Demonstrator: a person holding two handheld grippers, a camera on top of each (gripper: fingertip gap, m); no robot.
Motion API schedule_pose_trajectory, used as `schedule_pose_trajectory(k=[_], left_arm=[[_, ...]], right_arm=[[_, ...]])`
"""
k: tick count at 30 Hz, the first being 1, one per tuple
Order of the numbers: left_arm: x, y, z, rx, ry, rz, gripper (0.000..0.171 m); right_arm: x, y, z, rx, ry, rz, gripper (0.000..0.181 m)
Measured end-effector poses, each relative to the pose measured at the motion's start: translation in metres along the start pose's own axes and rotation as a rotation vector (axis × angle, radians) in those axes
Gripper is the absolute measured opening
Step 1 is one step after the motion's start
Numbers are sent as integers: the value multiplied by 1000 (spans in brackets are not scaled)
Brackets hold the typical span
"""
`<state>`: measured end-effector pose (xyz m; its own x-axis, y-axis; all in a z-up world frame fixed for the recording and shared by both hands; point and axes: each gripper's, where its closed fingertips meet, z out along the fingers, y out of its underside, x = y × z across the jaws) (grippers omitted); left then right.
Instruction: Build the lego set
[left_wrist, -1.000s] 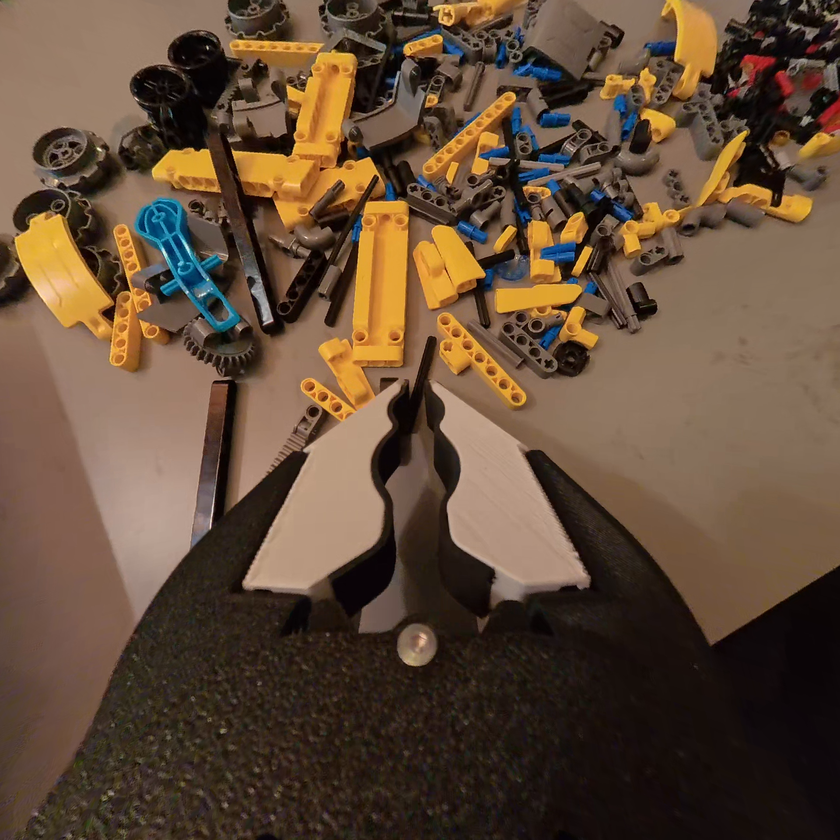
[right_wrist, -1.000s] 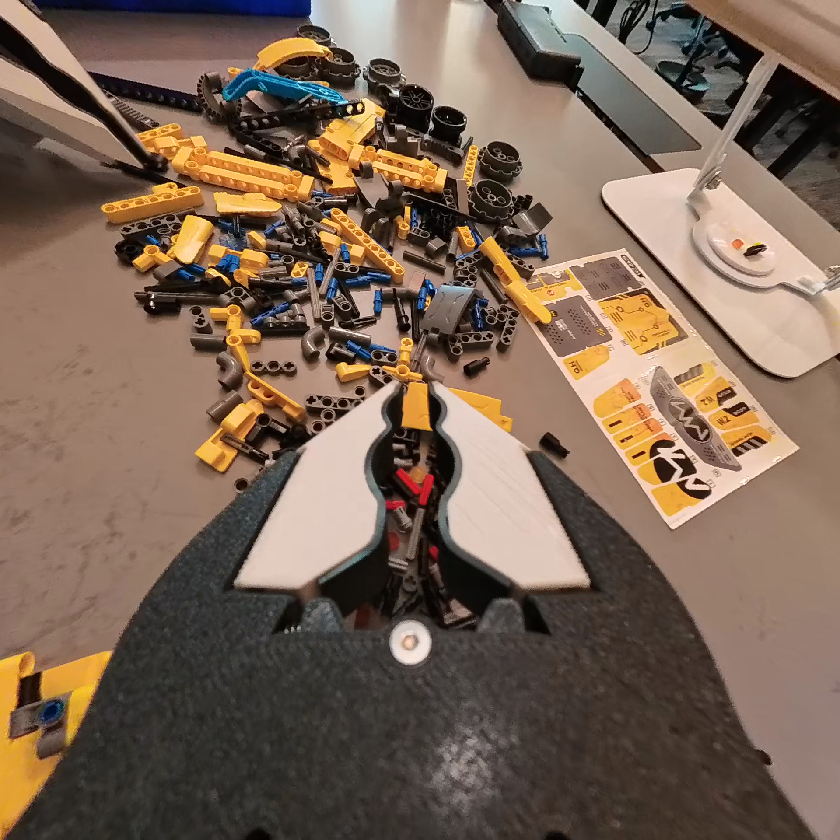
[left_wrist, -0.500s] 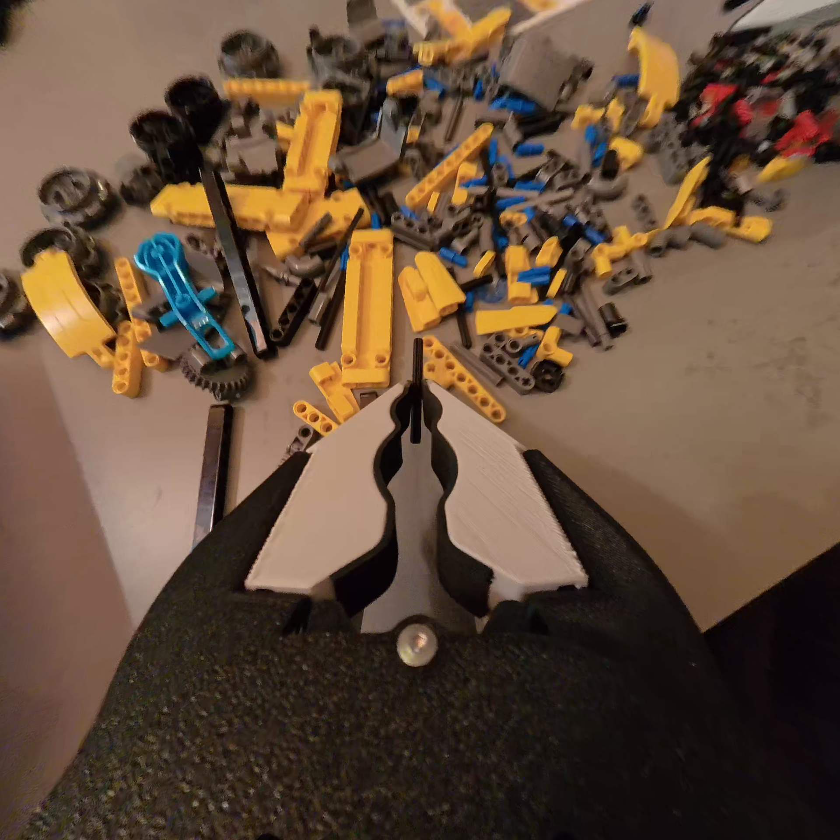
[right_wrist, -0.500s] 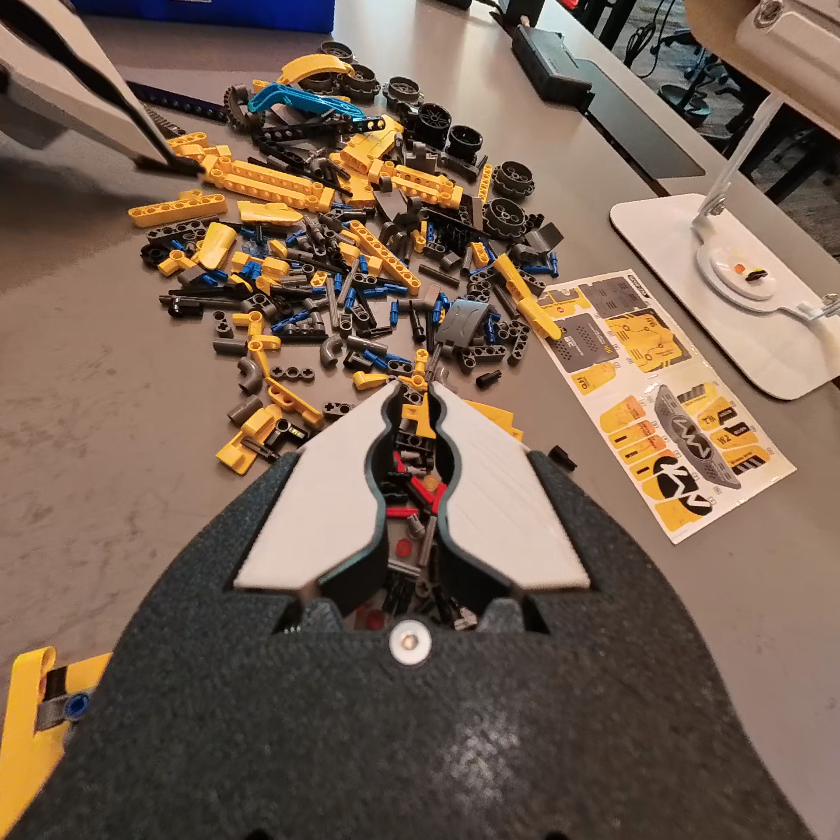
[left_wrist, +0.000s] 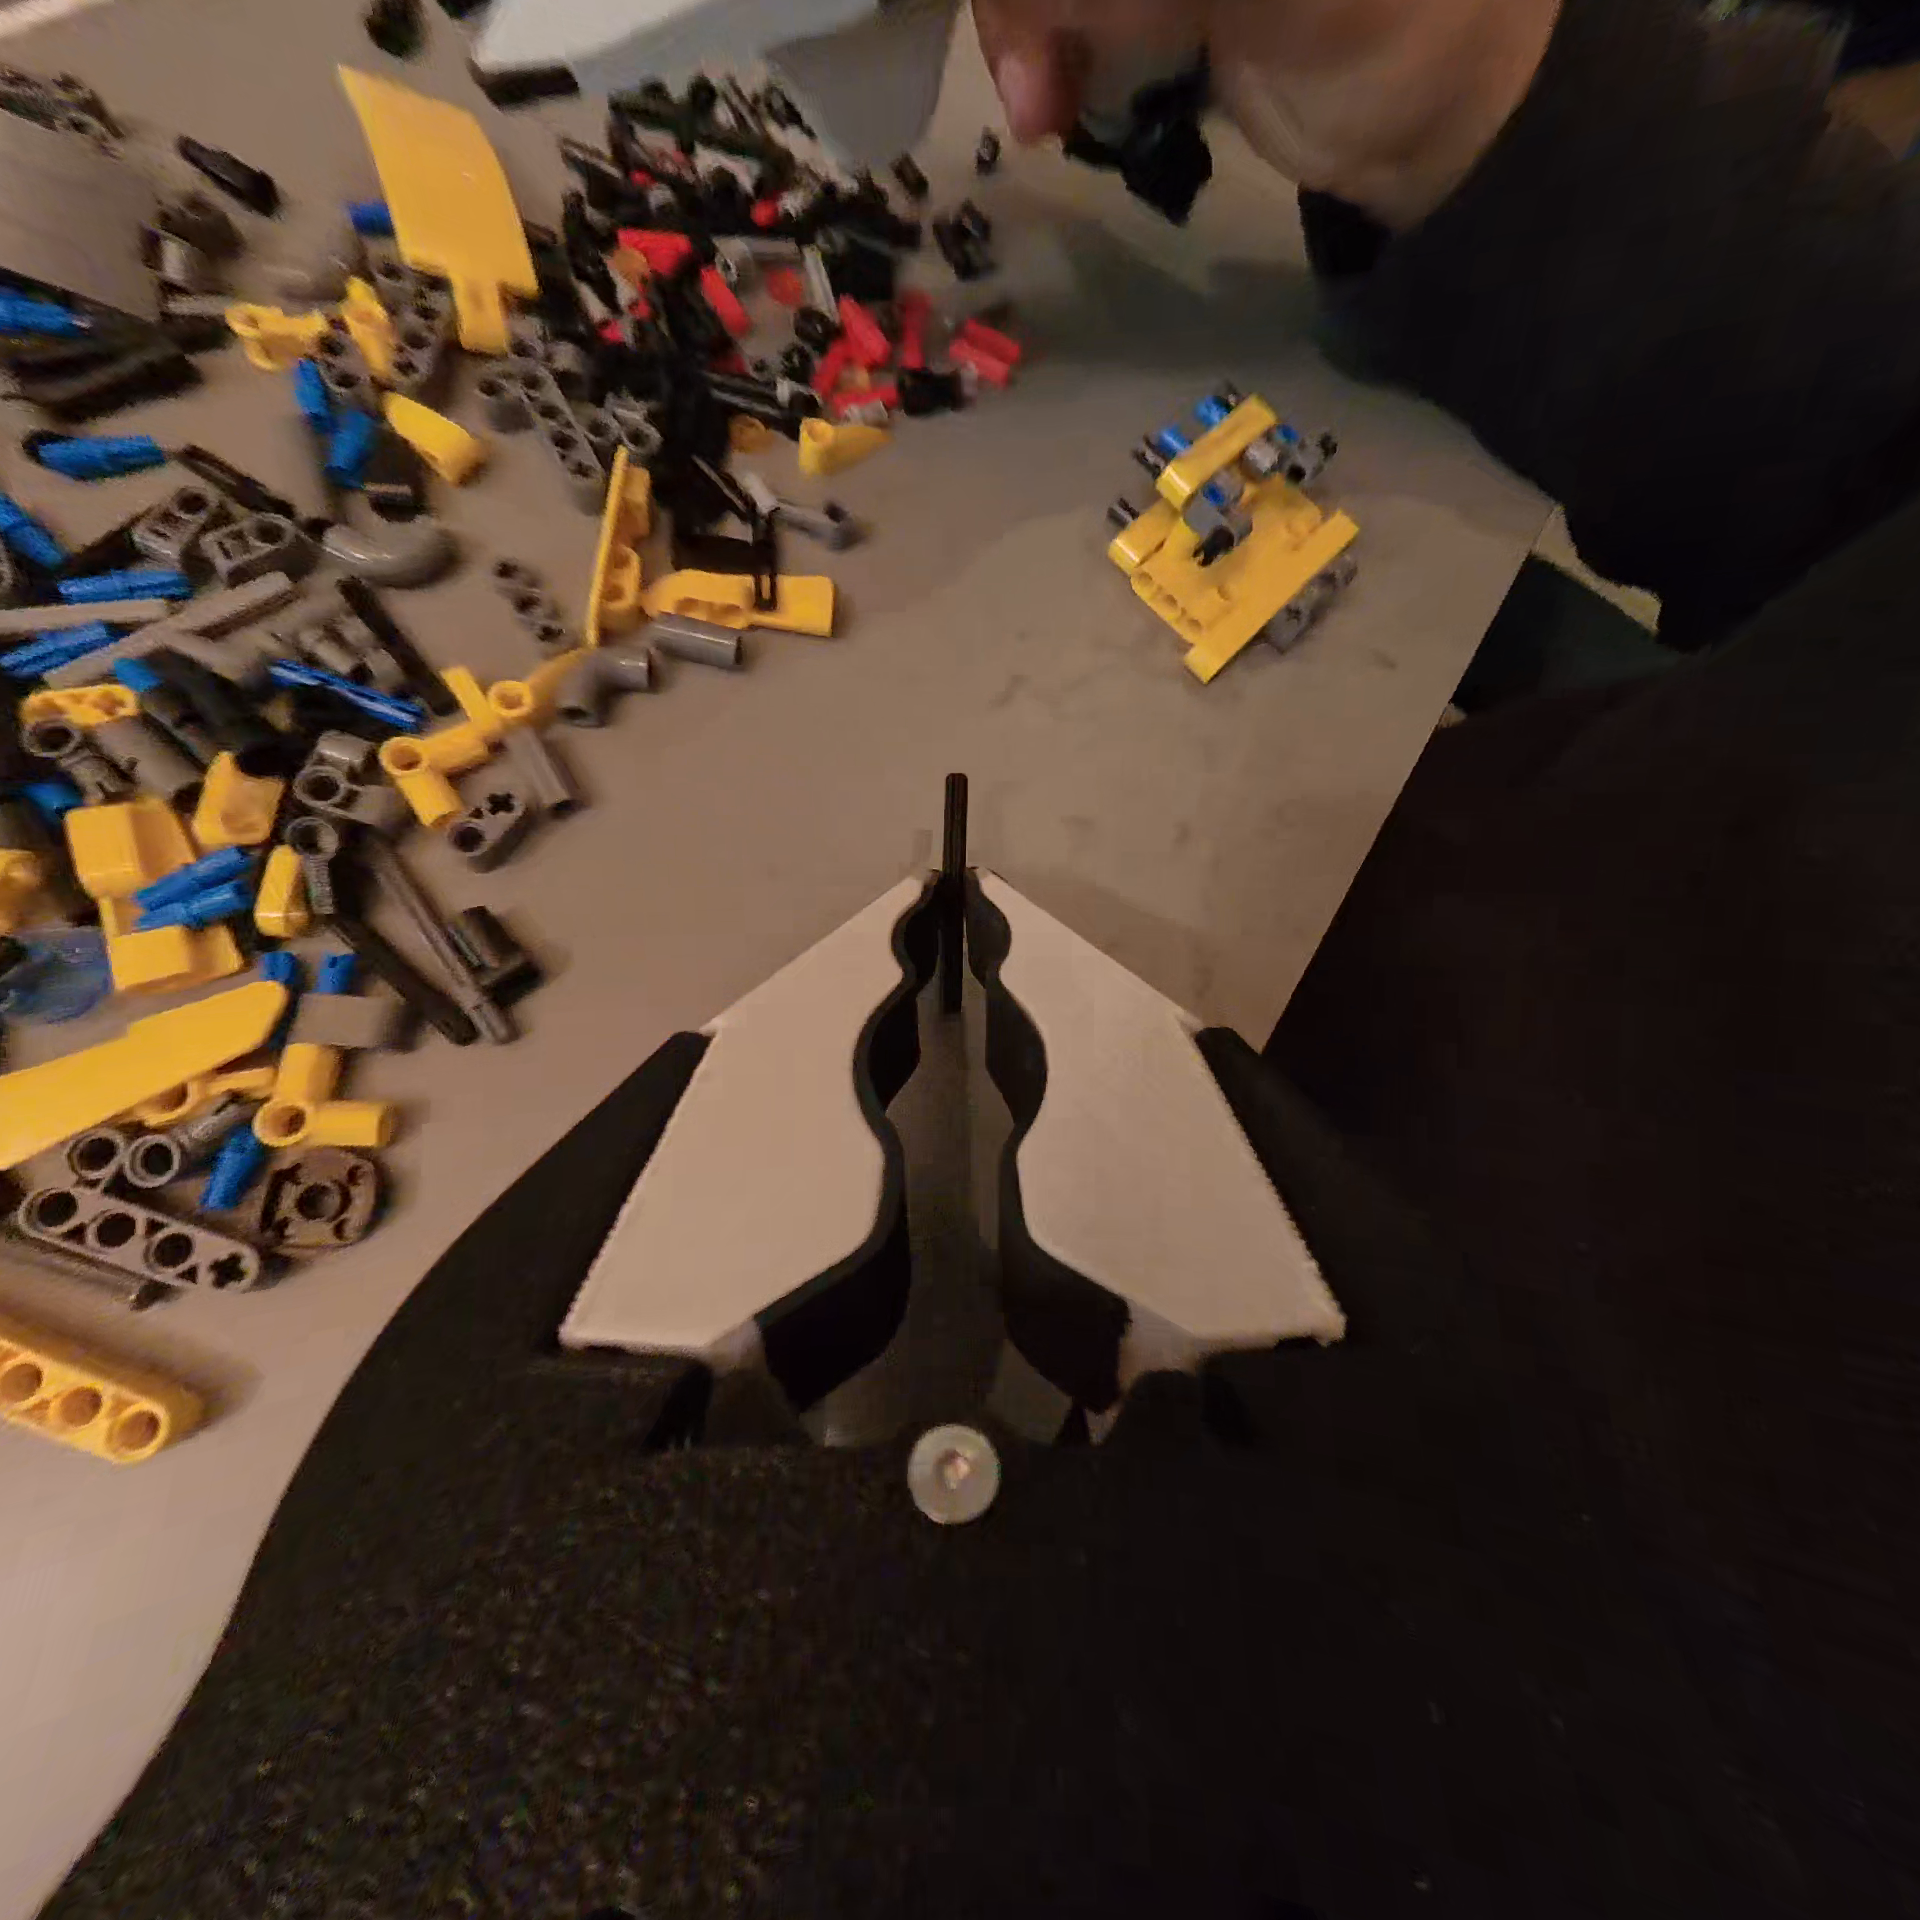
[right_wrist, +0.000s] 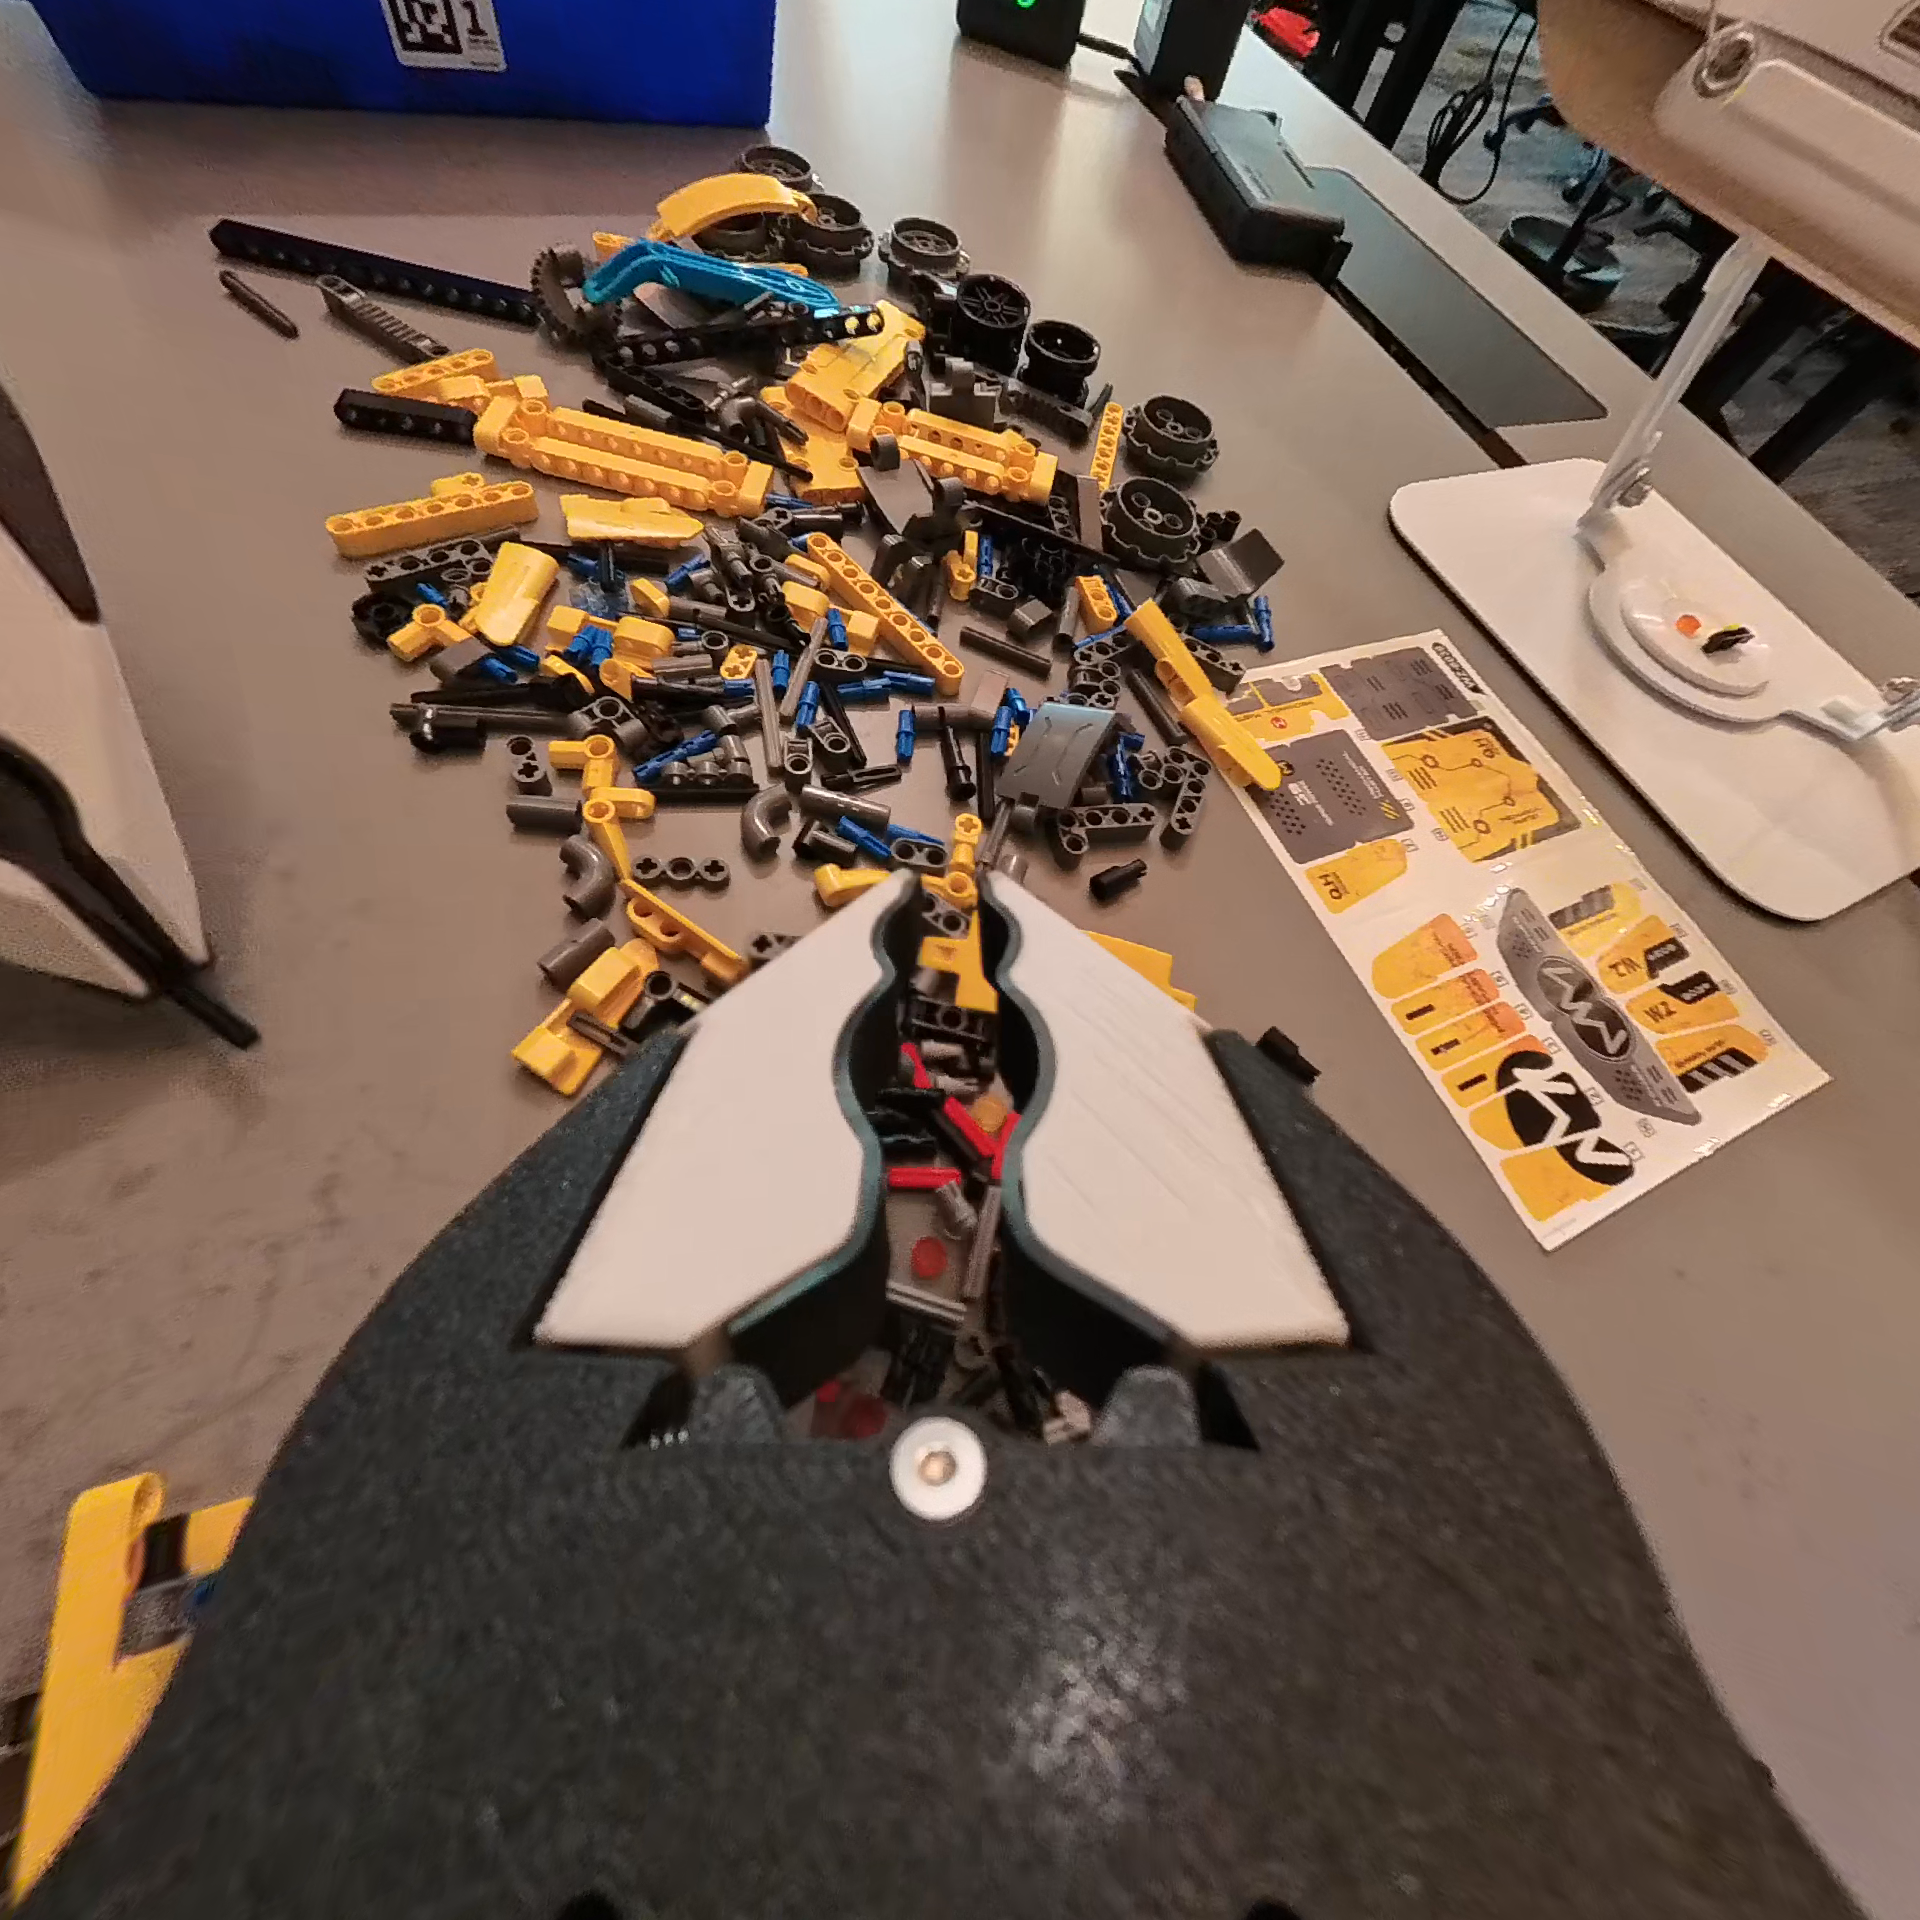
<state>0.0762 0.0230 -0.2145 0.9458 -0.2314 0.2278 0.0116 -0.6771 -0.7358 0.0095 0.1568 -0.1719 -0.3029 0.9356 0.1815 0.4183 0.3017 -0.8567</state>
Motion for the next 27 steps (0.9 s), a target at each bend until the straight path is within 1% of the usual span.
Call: schedule_pose_trajectory(k=[3, 7, 11, 15, 21, 27], left_arm=[[1, 6, 6, -48, -45, 42, 4], [2, 6, 6, -51, -42, 39, 4], [1, 3, 5, -34, -42, 36, 5], [2, -4, -2, 12, -28, 29, 7], [-21, -13, -23, 103, -96, -37, 8], [-41, -7, -36, 115, -185, -80, 8]], right_arm=[[-4, -4, -2, 13, -9, -5, 10], [-7, -8, -4, 23, -14, -17, 10], [-8, -9, -5, 30, -14, -22, 10], [-8, -10, -5, 33, -14, -22, 10], [-10, -11, -6, 36, -16, -25, 10], [-10, -12, -6, 41, -17, -21, 10]])
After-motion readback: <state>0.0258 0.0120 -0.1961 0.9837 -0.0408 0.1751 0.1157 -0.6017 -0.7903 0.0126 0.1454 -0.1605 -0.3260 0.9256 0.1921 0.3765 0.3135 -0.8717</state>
